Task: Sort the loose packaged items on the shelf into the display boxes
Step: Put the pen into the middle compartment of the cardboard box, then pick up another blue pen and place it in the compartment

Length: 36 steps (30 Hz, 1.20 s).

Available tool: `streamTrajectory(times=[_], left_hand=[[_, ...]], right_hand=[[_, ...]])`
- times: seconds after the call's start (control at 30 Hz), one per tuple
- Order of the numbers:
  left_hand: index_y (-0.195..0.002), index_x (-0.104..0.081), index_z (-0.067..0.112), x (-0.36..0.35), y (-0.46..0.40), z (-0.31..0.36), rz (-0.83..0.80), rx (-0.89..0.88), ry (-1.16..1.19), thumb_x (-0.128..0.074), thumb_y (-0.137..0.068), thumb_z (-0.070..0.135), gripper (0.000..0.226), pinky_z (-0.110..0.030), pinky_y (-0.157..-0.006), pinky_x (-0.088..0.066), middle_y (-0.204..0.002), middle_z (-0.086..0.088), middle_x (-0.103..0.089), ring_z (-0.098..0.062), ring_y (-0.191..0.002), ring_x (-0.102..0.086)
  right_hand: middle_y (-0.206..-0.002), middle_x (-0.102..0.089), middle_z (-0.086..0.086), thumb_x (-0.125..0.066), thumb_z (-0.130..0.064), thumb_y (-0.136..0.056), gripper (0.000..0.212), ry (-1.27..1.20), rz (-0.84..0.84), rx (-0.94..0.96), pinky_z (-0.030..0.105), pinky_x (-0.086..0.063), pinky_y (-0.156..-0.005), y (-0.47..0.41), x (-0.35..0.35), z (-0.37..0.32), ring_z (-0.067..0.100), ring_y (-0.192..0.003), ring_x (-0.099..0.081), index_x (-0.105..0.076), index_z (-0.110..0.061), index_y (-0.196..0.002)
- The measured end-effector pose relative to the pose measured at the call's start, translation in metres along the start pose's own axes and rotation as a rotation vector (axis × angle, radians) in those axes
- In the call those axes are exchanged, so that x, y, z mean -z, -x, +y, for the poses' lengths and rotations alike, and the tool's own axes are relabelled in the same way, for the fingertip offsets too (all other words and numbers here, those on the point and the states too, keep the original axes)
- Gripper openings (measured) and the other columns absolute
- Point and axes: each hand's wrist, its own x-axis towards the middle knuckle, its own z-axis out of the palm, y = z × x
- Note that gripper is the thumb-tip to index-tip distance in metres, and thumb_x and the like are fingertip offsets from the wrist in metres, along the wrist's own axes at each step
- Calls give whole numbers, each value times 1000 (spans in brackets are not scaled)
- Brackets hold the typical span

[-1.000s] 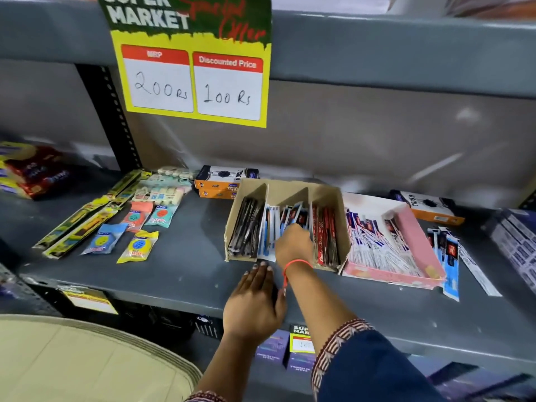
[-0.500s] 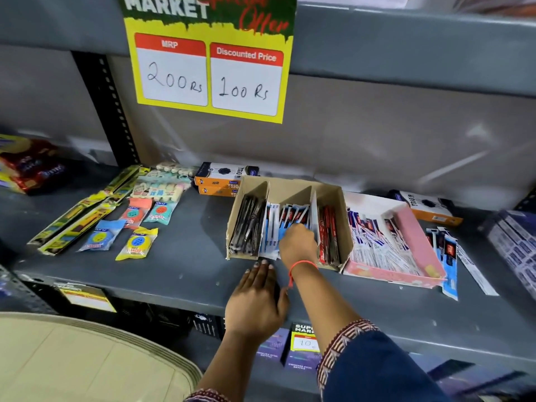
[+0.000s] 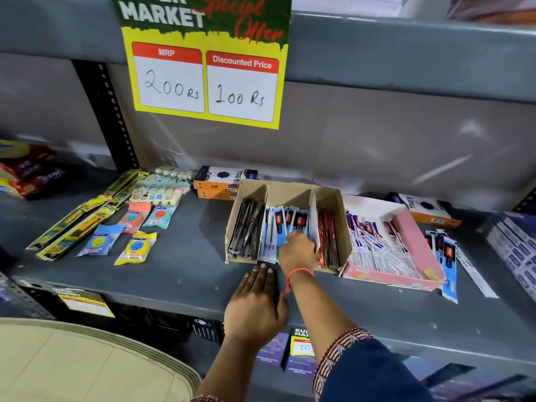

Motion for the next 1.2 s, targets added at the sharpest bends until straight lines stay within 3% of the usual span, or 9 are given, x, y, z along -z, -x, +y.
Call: streamTrajectory(times=[0.27, 0.43, 0.53, 0.6, 0.73, 0.83, 0.97, 1.1, 1.2], left_hand=[[-109, -67, 2, -3, 0, -1, 11, -5, -10, -33, -82, 37, 56, -39, -89, -52, -111, -16, -69, -27, -104, -65], [-112, -64, 0, -3, 0, 1, 55, -37, 36, -29, -80, 35, 59, -45, -91, -50, -115, -21, -66, -34, -106, -64], [-137, -39, 7, -9, 0, -1, 28, -9, 8, -20, -88, 42, 64, -33, -113, -24, -144, -14, -42, -25, -135, -38], [-143, -26, 10, -15, -2, -2, 34, 21, -4, -26, -93, 42, 59, -29, -116, -12, -151, -9, -30, -19, -140, -25], [-145, -13, 6, -19, -1, 10, -9, 128, -54, -27, -95, 41, 63, -33, -117, -5, -155, -12, -18, -22, -143, -14], [-145, -4, 3, -23, 1, 25, -46, 237, -82, -23, -95, 45, 68, -36, -117, -1, -156, -15, -8, -26, -144, -5], [-144, 3, 0, -27, 1, 47, -83, 351, -73, -20, -94, 49, 74, -38, -117, 2, -156, -17, -1, -27, -144, 1], [-143, 4, -1, -31, 1, 57, -77, 407, -99, -19, -93, 52, 76, -39, -117, 3, -156, -17, 0, -28, -144, 1], [-144, 3, 0, -32, 0, 56, -78, 409, -132, -18, -93, 52, 76, -40, -117, 3, -156, -17, -1, -28, -144, 0]], right_hand=[[-121, -59, 21, -41, 1, -89, 29, 245, -52, 137, 38, -51, -88, 6, 1, -1, 37, -108, -62, -56, 3, -115], [-117, -61, 17, -39, 1, -88, 34, 332, -44, 287, 37, -43, -99, 33, 15, -1, 34, -110, -61, -56, -4, -118], [-120, -63, 12, -43, -4, -85, 41, 213, 57, 429, 37, -51, -83, 52, 37, 12, 35, -105, -63, -59, -14, -121], [-119, -65, 8, -46, -7, -85, 36, 84, 208, 457, 36, -53, -76, 55, 60, 30, 33, -97, -66, -64, -18, -114], [-114, -64, 18, -46, -4, -87, 29, -102, 436, 228, 37, -49, -78, 27, 109, 77, 37, -98, -63, -65, -8, -108], [-116, -60, 26, -43, -3, -88, 30, -54, 544, 36, 42, -48, -80, -1, 146, 118, 43, -102, -58, -65, -3, -109], [-118, -56, 29, -47, -7, -87, 30, 137, 553, -89, 47, -46, -87, -25, 180, 163, 45, -108, -53, -63, -1, -111], [-120, -53, 30, -46, -13, -90, 28, 42, 568, -140, 49, -44, -88, -42, 198, 176, 47, -111, -49, -58, 3, -109], [-128, -50, 30, -52, -15, -87, 36, 73, 362, -225, 46, -41, -96, -52, 203, 186, 45, -119, -47, -50, 2, -119]])
